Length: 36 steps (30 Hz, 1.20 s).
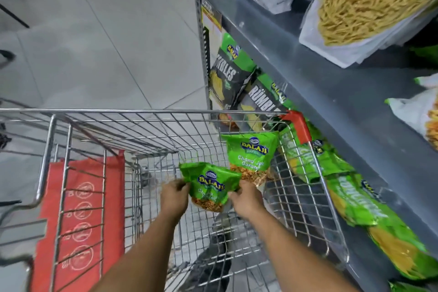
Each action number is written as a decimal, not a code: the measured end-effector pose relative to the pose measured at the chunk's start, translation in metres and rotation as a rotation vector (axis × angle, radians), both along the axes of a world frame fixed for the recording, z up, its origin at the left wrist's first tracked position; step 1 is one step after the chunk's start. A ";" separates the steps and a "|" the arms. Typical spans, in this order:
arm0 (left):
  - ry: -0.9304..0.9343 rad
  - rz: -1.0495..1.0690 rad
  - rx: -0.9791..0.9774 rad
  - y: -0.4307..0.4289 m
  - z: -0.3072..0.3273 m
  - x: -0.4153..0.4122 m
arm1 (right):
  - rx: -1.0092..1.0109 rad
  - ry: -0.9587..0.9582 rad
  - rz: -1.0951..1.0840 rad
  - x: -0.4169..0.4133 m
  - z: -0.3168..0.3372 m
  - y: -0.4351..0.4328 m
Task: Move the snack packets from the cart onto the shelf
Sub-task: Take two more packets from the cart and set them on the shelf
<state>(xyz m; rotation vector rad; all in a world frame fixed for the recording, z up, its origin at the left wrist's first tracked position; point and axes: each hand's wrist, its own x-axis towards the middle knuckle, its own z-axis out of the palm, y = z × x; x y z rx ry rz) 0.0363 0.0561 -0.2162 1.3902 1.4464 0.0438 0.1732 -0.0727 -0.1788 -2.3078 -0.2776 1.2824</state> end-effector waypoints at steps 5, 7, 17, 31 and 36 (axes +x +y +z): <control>-0.002 -0.007 0.104 -0.013 0.023 -0.005 | 0.064 -0.087 -0.028 0.002 0.020 -0.016; -0.035 -0.016 0.136 -0.017 0.037 -0.004 | 0.098 -0.123 -0.018 0.003 0.031 -0.026; -0.382 -0.319 0.411 -0.087 0.176 0.022 | 0.528 -0.343 -0.350 0.012 0.156 -0.137; -0.960 -0.762 0.231 -0.248 0.325 0.206 | 0.790 -0.819 -0.901 0.088 0.297 -0.336; -0.934 -0.724 0.058 -0.289 0.315 0.284 | 0.838 -0.847 -1.013 0.137 0.300 -0.369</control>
